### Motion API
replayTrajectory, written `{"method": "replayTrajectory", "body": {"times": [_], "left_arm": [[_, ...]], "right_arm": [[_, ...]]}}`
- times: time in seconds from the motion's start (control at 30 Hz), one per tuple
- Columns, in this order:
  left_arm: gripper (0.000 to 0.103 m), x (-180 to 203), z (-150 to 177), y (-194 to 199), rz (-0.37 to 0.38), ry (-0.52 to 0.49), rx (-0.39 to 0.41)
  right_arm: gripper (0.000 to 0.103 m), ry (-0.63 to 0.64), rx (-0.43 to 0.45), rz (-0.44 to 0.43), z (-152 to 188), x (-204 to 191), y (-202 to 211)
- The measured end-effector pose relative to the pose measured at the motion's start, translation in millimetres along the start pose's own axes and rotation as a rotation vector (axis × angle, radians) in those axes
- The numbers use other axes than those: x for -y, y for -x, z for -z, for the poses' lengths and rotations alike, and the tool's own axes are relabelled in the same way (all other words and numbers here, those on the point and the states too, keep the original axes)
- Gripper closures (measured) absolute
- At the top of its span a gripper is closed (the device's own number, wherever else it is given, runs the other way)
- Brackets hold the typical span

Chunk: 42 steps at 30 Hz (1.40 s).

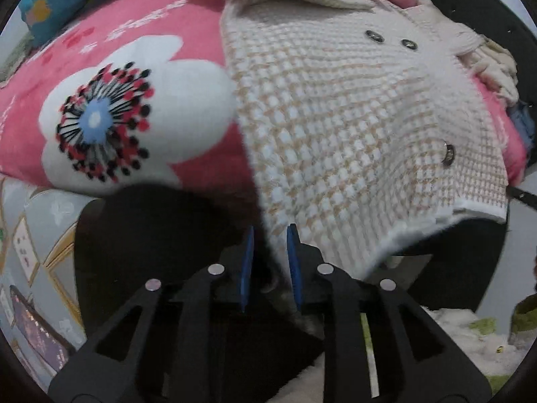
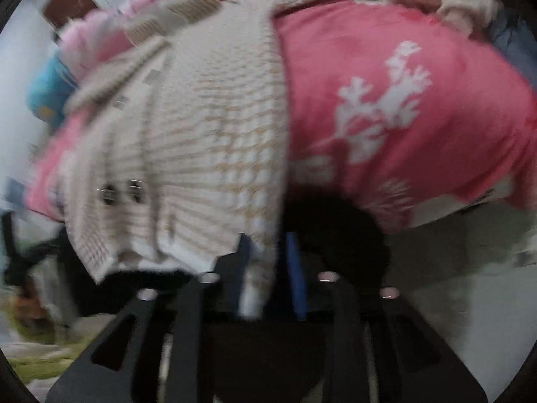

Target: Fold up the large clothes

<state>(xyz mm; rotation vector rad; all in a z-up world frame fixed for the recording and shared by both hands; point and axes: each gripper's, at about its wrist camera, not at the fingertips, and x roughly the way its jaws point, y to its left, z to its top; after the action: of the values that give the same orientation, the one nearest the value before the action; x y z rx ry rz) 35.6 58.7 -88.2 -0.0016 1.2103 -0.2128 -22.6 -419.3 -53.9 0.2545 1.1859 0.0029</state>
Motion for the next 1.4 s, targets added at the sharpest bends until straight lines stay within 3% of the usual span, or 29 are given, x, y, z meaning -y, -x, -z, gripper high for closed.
{"method": "replayTrajectory", "body": {"times": [0.07, 0.13, 0.2, 0.33, 0.47, 0.53, 0.67, 0.83, 0.93, 1.0, 1.03, 1.17, 1.3, 1.4], "left_arm": [[0.075, -9.2, 0.0, 10.1, 0.003, 0.013, 0.033], [0.073, -16.5, -4.6, 20.2, 0.002, 0.035, 0.069], [0.071, -20.6, -15.7, 28.7, 0.01, 0.051, 0.112], [0.065, -17.4, -52.0, 32.8, -0.01, 0.056, 0.213], [0.063, -6.0, -96.2, 22.7, -0.015, 0.065, 0.313], [0.06, -3.4, -114.7, 14.7, -0.012, 0.07, 0.331], [0.055, 4.4, -158.3, -12.5, -0.102, 0.047, 0.337], [0.055, 0.7, -193.3, -41.6, -0.146, 0.08, 0.325], [0.055, -7.4, -204.6, -54.1, -0.166, 0.111, 0.318], [0.055, -14.3, -209.1, -62.5, -0.17, 0.142, 0.307], [0.055, -17.3, -210.2, -65.7, -0.165, 0.153, 0.304], [0.053, -30.0, -208.5, -76.3, -0.133, 0.207, 0.301], [0.053, -33.9, -206.7, -76.0, -0.109, 0.213, 0.323], [0.053, -36.1, -205.9, -75.4, -0.097, 0.218, 0.331]], "right_arm": [[0.051, 0.021, 0.047, 0.055, -6.1, 0.4, 13.1], [0.049, 0.02, 0.083, 0.075, -17.9, 2.0, 25.0], [0.047, 0.018, 0.122, 0.042, -36.4, -2.9, 34.2], [0.045, 0.027, 0.174, -0.131, -85.7, -30.1, 34.7], [0.043, 0.073, 0.173, -0.372, -149.9, -87.1, 5.1], [0.043, 0.081, 0.148, -0.419, -182.2, -110.9, -18.4], [0.043, 0.052, 0.063, -0.496, -245.6, -157.9, -75.9], [0.046, 0.052, 0.04, -0.418, -301.7, -191.4, -127.4], [0.051, 0.092, 0.026, -0.351, -317.9, -199.9, -146.5], [0.069, 0.146, -0.004, -0.305, -321.8, -212.7, -160.3], [0.072, 0.17, -0.014, -0.292, -321.8, -217.6, -164.4], [0.091, 0.308, 0.075, -0.141, -308.6, -240.1, -154.3], [0.094, 0.385, 0.193, -0.057, -298.4, -254.7, -128.0], [0.095, 0.385, 0.279, -0.049, -300.6, -255.3, -102.1]]}}
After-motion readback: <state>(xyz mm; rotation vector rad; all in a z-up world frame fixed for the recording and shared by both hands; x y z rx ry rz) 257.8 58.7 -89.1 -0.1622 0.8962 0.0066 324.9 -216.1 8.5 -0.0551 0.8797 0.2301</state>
